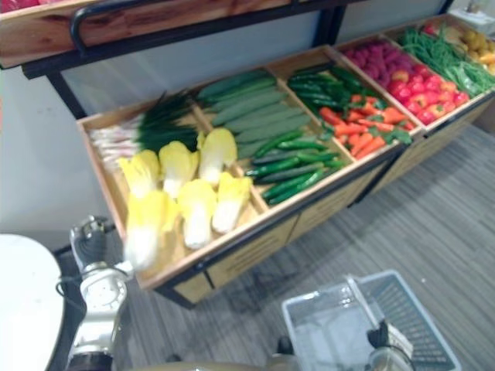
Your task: Pick vegetable in the basket
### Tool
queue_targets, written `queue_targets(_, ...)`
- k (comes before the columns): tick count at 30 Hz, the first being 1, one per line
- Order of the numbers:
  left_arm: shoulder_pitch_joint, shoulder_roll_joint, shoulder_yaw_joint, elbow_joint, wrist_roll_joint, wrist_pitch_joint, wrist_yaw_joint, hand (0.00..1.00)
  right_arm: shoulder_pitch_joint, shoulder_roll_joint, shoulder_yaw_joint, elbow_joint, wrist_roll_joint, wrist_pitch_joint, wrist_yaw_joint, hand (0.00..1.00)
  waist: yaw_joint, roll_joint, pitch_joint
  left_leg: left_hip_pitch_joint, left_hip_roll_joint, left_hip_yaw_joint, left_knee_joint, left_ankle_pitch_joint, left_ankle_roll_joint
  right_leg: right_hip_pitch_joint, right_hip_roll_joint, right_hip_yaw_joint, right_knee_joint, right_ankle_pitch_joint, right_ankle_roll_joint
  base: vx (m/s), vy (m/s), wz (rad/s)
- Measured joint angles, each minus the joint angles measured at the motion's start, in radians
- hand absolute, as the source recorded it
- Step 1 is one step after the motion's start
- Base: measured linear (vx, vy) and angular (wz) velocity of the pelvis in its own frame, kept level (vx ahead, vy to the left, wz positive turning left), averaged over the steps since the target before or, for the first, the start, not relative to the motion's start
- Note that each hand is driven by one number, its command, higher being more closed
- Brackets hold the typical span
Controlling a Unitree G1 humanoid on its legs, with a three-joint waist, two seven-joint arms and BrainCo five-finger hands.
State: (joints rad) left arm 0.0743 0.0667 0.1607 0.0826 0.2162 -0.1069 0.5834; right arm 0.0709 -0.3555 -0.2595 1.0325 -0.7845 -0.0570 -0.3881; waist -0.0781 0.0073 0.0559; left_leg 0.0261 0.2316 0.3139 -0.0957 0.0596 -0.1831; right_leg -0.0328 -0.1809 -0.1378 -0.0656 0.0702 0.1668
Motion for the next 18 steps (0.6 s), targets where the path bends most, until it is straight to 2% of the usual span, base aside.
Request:
queue_targets(10,-0.006,-0.004,-0.079,-0.08,-0.003,-0.016,-0.031,1.0,-0.031,-0.015,0.012,0.0,0.001,-0.001,0.002,1.0,0.0,0.0,0.0,-0.001,0.0,0.0,0.0,0.0,0.0,0.001,0.0,0.0,-0.002,0.0,0.0,0.0,0.0,0.0)
queue_targets(11,-0.006,-0.004,-0.084,-0.079,-0.005,-0.016,-0.039,0.0,-0.032,-0.019,0.013,0.0,0.001,-0.001,0.002,1.0,0.0,0.0,0.0,-0.001,0.0,0.0,0.0,0.0,0.0,0.001,0.0,-0.001,-0.001,0.0,0.0,0.0,0.0,0.0)
queue_targets(18,-0.006,-0.004,-0.086,-0.069,-0.007,-0.015,-0.045,0.0,-0.031,-0.021,0.013,0.0,0.002,-0.003,0.006,1.0,-0.001,0.0,0.0,-0.001,0.0,0.0,0.0,0.0,0.0,0.001,0.0,-0.001,-0.002,0.0,0.0,0.0,0.0,0.0)
